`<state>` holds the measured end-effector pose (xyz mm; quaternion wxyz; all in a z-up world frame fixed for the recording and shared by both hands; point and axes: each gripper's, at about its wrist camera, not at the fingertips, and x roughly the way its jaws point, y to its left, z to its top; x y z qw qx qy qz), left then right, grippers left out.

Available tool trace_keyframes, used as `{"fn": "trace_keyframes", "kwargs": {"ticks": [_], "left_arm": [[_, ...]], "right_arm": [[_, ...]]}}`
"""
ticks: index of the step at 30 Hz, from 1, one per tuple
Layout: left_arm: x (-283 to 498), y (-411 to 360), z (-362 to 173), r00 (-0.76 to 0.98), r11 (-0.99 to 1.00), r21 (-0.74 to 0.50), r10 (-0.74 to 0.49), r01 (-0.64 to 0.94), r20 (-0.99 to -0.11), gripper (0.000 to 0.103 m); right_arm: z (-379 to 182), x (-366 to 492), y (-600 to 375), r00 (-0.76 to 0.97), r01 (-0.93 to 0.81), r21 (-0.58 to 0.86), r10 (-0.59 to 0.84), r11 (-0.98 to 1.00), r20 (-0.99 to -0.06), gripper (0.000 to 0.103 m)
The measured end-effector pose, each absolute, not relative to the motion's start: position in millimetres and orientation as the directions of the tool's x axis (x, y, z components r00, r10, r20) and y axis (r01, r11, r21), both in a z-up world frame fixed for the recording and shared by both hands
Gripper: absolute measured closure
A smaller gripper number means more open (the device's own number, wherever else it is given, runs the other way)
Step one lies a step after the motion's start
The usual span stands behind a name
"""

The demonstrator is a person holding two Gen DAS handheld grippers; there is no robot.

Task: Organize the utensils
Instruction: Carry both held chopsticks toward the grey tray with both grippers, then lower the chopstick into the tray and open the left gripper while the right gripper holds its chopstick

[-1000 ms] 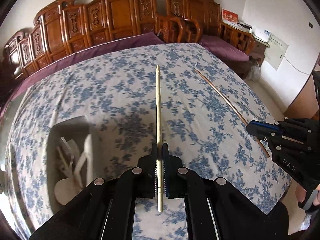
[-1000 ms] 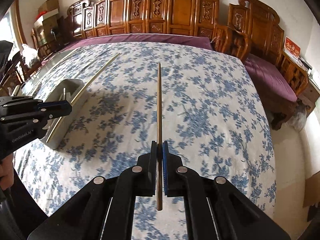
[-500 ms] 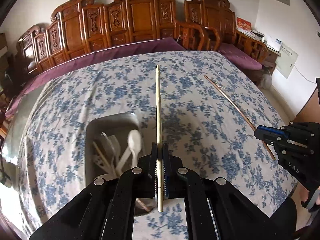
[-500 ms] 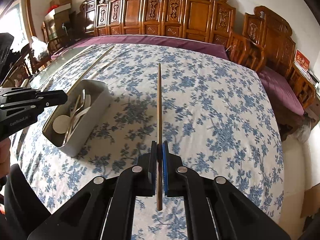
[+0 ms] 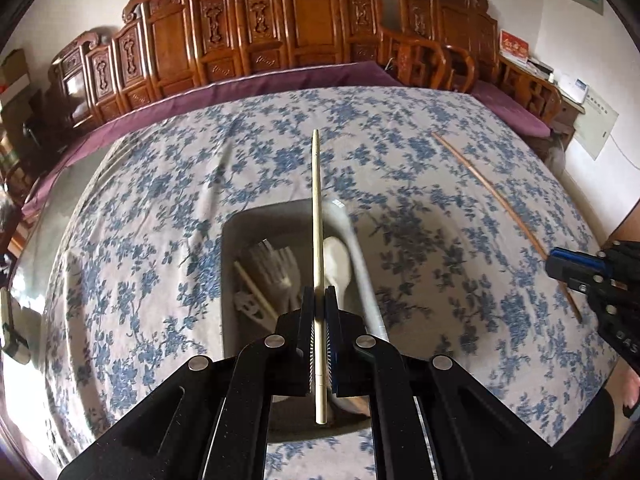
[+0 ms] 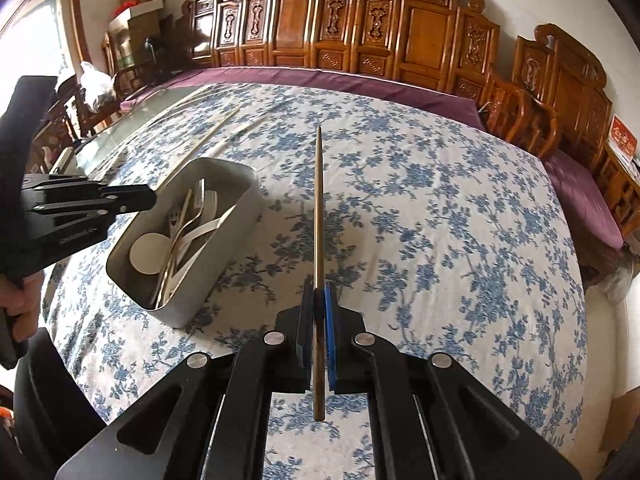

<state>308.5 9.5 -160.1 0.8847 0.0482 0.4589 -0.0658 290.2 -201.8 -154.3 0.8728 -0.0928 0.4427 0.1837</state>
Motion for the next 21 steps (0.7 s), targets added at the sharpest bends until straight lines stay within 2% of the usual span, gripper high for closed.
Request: {"fn": "trace_keyframes", "kwargs": {"ticks": [10, 21], "left_arm": [[319.7, 28.4, -197.0, 0.514, 0.989, 0.009, -0.069, 0.148, -0.855, 0.099], [314.9, 36.4, -214.0, 0.479, 0.987, -0.004, -0.08, 0.158, -0.874, 0.098]], "right_arm": [[-166.2, 294.0, -182.2, 0.517, -0.429, 0.011, 0.255, 0.903, -0.817, 0.097], [-173.4, 296.8, -160.6, 0.501, -0.45, 0.014, 0.265, 0.893, -0.824, 0.097]]}}
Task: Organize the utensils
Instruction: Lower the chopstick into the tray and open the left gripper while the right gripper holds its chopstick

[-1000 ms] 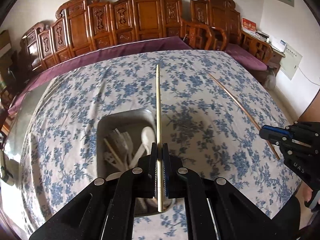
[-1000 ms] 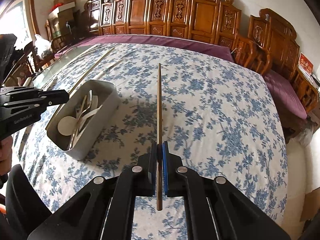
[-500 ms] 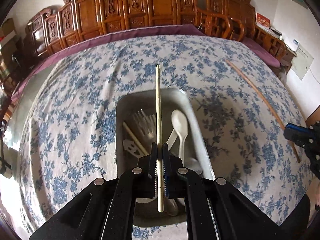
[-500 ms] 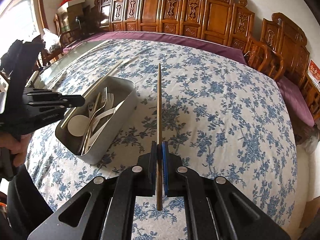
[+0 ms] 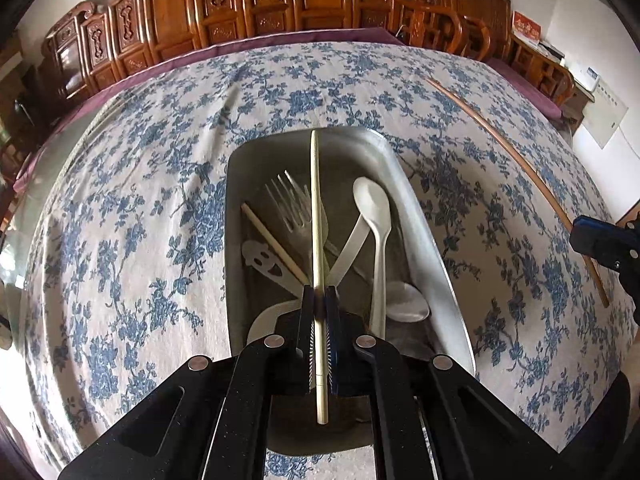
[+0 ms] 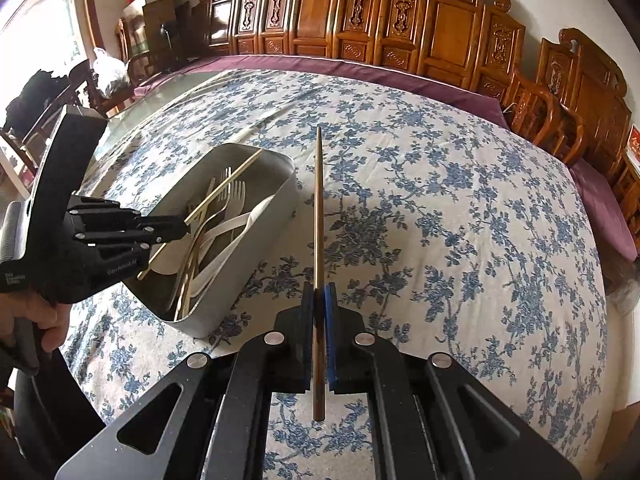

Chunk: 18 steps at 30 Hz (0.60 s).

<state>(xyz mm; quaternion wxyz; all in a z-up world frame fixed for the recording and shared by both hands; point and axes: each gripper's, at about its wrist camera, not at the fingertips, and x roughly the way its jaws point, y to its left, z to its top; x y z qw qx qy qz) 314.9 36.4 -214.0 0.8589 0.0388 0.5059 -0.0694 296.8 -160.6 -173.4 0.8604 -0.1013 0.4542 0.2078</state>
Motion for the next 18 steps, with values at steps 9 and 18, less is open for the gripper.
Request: {"fn": "trace_keyframes", "kwargs": {"ticks": [9, 18], "left_arm": [[308.7, 60.0, -195.2, 0.517, 0.991, -0.018, -0.085, 0.133, -0.852, 0.098], [301.5, 85.7, -183.0, 0.544, 0.994, -0.009, -0.068, 0.11, -0.836, 0.097]], "right_arm": [[-170.5, 295.3, -135.3, 0.494, -0.477, 0.018, 0.285, 0.879, -0.821, 0.097], [-176.5, 296.4, -97.2, 0.462, -0.509, 0.054, 0.326, 0.859, -0.824, 0.097]]}}
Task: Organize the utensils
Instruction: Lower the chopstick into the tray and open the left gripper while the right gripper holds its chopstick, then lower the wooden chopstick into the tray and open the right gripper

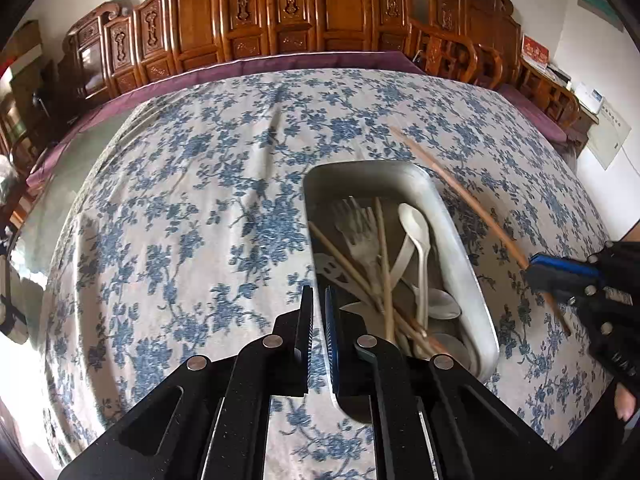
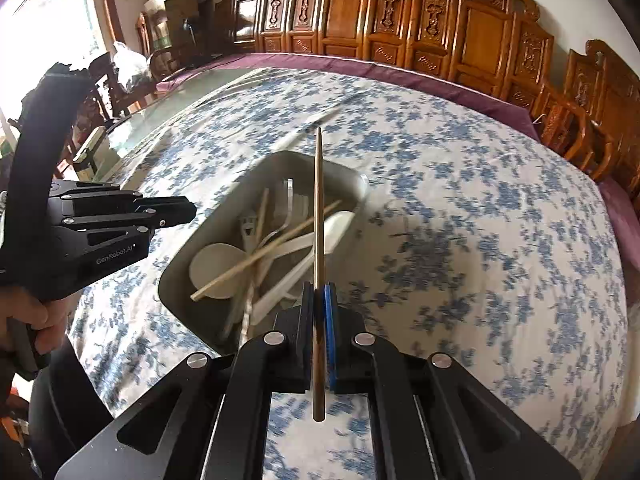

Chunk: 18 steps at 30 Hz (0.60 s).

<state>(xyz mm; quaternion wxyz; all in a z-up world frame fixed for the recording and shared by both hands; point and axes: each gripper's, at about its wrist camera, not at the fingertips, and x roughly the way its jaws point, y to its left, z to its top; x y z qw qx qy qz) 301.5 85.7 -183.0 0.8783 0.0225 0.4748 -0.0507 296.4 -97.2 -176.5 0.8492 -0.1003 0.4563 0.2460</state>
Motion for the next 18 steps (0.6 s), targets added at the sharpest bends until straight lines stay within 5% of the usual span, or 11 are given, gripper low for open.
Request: {"fn": "trace_keyframes", "kwargs": {"ticks": [18], "left_arm": [[295.7, 114.5, -184.2, 0.542, 0.996, -0.001, -0.048, 0.086, -0.839, 0.097]], "right_arm": [[-208.0, 306.5, -45.3, 0.401, -0.502, 0.147, 0.381, 0.852, -0.833, 0.097]]}}
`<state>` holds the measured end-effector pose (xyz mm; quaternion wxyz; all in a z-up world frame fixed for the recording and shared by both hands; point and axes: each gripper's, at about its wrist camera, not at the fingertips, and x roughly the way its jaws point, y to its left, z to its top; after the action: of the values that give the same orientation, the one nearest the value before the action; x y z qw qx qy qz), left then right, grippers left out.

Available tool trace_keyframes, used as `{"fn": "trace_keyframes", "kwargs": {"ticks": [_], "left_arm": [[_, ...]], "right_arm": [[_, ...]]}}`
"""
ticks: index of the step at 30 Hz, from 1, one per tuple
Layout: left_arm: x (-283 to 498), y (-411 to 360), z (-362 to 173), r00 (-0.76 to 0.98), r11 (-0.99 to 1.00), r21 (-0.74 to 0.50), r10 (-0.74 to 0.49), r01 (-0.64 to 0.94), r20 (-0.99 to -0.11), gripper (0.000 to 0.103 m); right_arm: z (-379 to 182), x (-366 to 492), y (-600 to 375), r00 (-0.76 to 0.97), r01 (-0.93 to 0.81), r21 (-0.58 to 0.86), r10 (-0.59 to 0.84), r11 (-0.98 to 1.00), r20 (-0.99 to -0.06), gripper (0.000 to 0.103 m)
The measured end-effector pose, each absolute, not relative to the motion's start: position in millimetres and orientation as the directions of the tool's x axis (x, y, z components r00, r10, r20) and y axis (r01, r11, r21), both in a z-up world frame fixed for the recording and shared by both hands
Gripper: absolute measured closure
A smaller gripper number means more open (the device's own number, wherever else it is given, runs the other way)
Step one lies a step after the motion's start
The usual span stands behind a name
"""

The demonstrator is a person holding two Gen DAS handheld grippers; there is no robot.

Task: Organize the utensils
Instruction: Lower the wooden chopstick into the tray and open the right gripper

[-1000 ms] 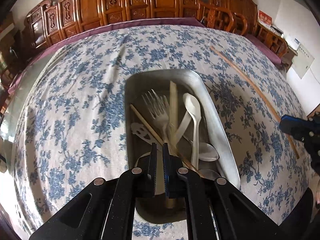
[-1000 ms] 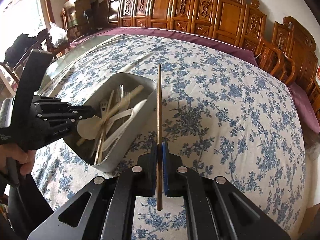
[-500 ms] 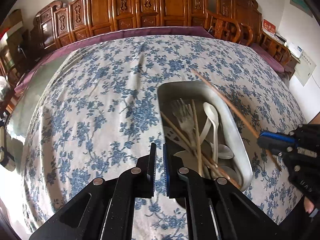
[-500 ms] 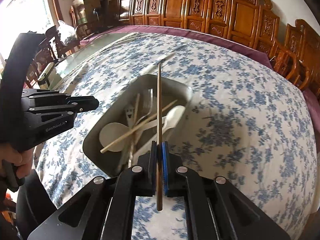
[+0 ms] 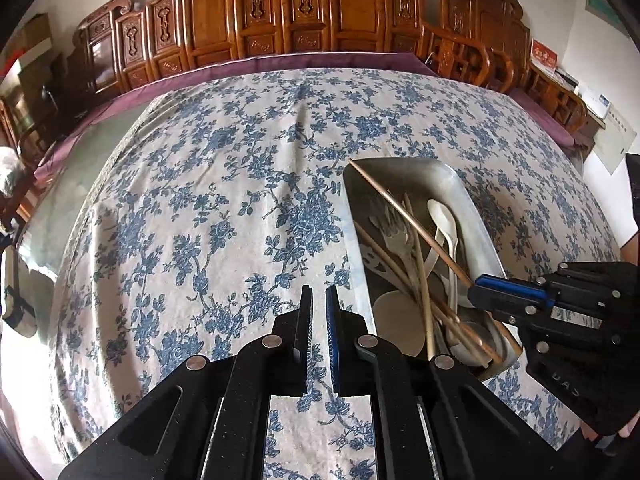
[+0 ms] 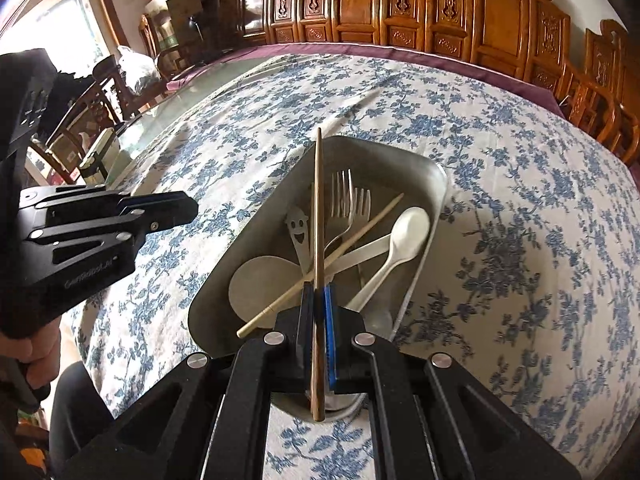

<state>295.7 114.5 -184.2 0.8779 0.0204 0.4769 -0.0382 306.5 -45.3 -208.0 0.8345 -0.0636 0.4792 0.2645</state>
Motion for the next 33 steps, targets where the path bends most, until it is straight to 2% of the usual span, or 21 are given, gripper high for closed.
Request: {"fn": "trace_keyframes", "kwargs": {"ticks": [14, 30, 31, 33], "left_arm": [[292.6, 118.0, -189.0, 0.536, 0.997, 0.003, -0.042, 0.082, -0.843, 0.097], [274.8, 97.2, -165.2, 0.568, 0.996, 0.003, -0.048, 0.089, -0.822, 0.097], [273.0, 93.2, -162.7, 0.571, 0.996, 0.005, -0.049, 0.092, -0.819, 0.096], [268.3, 84.6, -156.5, 0.582, 0.995, 0.006, -0.052, 0.096, -0.812, 0.081]], "right_arm": [[-227.6, 317.3, -52.4, 0.385, -0.455, 0.176, 0.371, 0.873, -0.845, 0.096], [-183.2, 279.2, -84.7, 0.489, -0.493, 0.175, 0.437, 0.853, -0.755, 0.095], [-179.1, 275.1, -90.6, 0.498, -0.488, 0.176, 0.438, 0.855, -0.748, 0.095], [-169.6, 263.7, -104.2, 0.523, -0.477, 0.168, 0.433, 0.863, -0.734, 0.092]]}}
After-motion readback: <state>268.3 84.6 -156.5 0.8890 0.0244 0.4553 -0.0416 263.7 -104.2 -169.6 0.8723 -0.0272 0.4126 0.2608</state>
